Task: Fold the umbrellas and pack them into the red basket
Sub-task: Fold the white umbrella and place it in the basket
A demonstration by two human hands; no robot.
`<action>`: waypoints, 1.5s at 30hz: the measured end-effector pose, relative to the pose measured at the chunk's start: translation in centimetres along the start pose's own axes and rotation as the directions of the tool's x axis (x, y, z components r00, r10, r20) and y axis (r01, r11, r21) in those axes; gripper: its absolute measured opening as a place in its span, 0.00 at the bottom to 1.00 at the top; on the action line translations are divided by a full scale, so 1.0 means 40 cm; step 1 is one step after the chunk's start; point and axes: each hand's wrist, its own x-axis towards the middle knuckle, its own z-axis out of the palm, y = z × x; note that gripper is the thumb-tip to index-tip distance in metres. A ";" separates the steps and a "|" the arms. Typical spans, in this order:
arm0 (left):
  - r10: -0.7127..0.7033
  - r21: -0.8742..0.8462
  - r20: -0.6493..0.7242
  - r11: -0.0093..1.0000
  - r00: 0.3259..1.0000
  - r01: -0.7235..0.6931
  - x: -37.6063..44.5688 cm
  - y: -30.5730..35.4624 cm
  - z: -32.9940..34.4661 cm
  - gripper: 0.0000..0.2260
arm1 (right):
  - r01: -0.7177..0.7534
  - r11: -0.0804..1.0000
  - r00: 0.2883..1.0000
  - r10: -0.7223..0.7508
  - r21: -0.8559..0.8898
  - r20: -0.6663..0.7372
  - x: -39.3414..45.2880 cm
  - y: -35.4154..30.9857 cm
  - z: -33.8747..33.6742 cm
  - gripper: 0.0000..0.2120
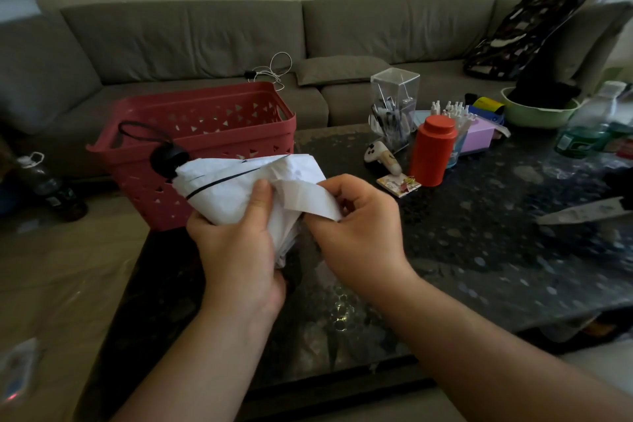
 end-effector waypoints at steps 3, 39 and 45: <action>-0.036 0.003 0.011 0.999 0.999 0.036 0.020 -0.003 -0.007 0.31 | -0.103 0.992 0.994 0.100 0.070 0.044 0.010 -0.003 -0.012 0.08; -0.346 0.607 0.525 0.793 0.778 -0.057 0.077 0.060 -0.080 0.39 | -0.397 0.911 0.524 0.328 -0.115 0.786 0.094 0.009 -0.162 0.12; -0.299 0.557 0.539 0.828 0.787 -0.067 0.083 0.054 -0.084 0.38 | -0.409 0.913 0.670 0.296 0.006 0.681 0.096 0.024 -0.155 0.04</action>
